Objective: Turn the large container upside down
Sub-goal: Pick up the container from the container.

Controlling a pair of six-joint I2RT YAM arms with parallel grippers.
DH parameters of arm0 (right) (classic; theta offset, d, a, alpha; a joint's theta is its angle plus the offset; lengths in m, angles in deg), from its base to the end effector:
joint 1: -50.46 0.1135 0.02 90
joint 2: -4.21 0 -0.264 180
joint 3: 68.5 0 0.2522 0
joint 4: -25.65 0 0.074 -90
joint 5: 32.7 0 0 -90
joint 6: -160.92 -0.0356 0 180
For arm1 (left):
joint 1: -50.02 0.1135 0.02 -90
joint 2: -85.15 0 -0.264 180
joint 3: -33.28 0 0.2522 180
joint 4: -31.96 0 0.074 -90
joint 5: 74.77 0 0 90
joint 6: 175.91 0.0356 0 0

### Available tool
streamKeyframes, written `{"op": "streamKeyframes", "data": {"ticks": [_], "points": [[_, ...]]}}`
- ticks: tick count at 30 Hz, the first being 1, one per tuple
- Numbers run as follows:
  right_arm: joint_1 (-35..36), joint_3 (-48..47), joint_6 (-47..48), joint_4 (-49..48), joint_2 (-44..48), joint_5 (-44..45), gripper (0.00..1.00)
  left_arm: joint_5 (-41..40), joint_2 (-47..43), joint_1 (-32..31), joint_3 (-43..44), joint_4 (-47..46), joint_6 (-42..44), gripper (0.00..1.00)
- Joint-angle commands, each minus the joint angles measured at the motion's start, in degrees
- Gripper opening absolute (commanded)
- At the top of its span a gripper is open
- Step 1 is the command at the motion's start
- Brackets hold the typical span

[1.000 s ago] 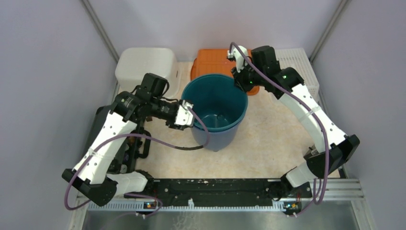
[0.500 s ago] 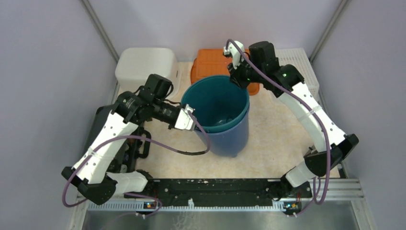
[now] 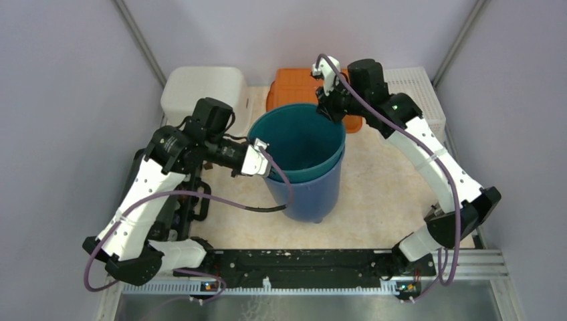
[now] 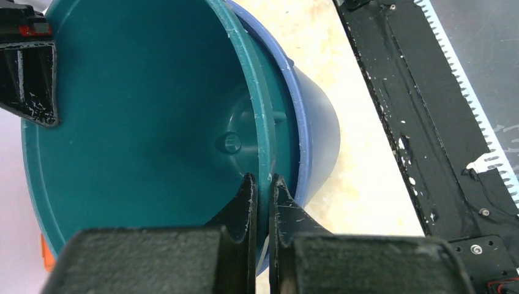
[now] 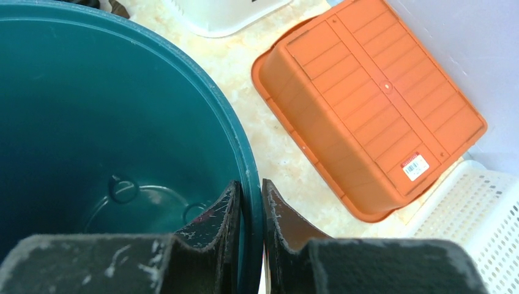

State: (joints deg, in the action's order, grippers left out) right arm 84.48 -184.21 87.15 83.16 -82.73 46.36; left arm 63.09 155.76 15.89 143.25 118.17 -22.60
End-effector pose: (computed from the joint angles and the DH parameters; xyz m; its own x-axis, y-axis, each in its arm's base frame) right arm 0.2635 0.1860 0.4461 -0.1906 -0.4597 -0.8674 -0.7712 0.6168 -0.1574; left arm 0.1460 -0.1309 0.4511 0.4401 0.4259 -0.7905 0.8972 -0.2441 0.3681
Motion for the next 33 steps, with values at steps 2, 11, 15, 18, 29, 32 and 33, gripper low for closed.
{"op": "streamKeyframes", "data": {"ticks": [2,11,15,18,29,32,33], "points": [[1.2,3.7,-1.5,-8.5,6.8,-6.7,0.00,-8.7,-2.2,2.0,2.8,-9.2,-2.4,0.00],[1.2,8.0,-5.0,-18.3,8.7,-9.1,0.00,-14.8,-3.9,2.0,5.0,-7.7,-0.7,0.00],[1.1,6.5,-5.3,-18.0,7.9,-10.4,0.00,-15.9,-4.3,2.0,7.0,-7.2,-0.6,0.00],[1.2,5.9,-5.3,-17.9,7.6,-10.4,0.00,-16.5,-4.3,2.0,8.7,-6.9,-0.2,0.00],[1.2,-0.7,-3.3,-15.1,8.6,-12.4,0.00,-17.2,-3.8,2.0,14.8,-9.1,-2.7,0.00],[1.2,-0.4,-2.1,-14.8,9.5,-12.8,0.00,-16.2,-4.2,2.0,13.2,-9.5,-3.4,0.00],[1.2,0.2,-1.6,-15.0,9.9,-12.8,0.00,-15.9,-4.3,2.0,12.7,-9.5,-3.3,0.00]]}}
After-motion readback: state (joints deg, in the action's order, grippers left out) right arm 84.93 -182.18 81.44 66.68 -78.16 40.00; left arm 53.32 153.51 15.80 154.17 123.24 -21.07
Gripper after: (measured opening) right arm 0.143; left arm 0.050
